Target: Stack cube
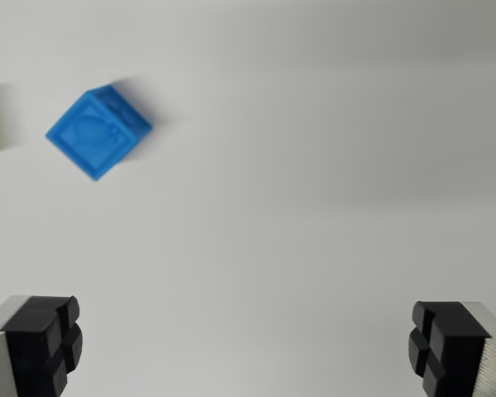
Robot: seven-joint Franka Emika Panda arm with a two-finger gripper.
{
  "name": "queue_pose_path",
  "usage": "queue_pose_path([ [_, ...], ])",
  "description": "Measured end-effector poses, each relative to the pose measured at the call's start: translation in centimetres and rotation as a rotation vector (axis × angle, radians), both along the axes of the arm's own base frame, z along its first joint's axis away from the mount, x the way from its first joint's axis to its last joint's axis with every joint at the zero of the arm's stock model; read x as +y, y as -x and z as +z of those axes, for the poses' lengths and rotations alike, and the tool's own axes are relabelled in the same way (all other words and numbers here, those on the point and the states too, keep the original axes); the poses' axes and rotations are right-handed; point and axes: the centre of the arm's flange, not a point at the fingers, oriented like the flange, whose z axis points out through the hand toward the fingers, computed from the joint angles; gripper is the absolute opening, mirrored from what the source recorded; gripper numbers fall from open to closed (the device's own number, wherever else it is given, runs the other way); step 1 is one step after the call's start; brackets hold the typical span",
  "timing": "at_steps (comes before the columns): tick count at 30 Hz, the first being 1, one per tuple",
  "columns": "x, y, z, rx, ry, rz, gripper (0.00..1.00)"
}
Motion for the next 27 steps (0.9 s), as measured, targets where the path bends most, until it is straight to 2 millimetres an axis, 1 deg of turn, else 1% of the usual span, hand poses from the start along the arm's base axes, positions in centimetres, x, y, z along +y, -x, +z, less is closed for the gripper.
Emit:
queue_pose_path([
  [17, 0.06, -0.01, -0.03, 0.000, 0.000, 0.001, 1.00],
  [27, 0.83, -0.06, -0.50, 0.001, 0.000, 0.003, 1.00],
])
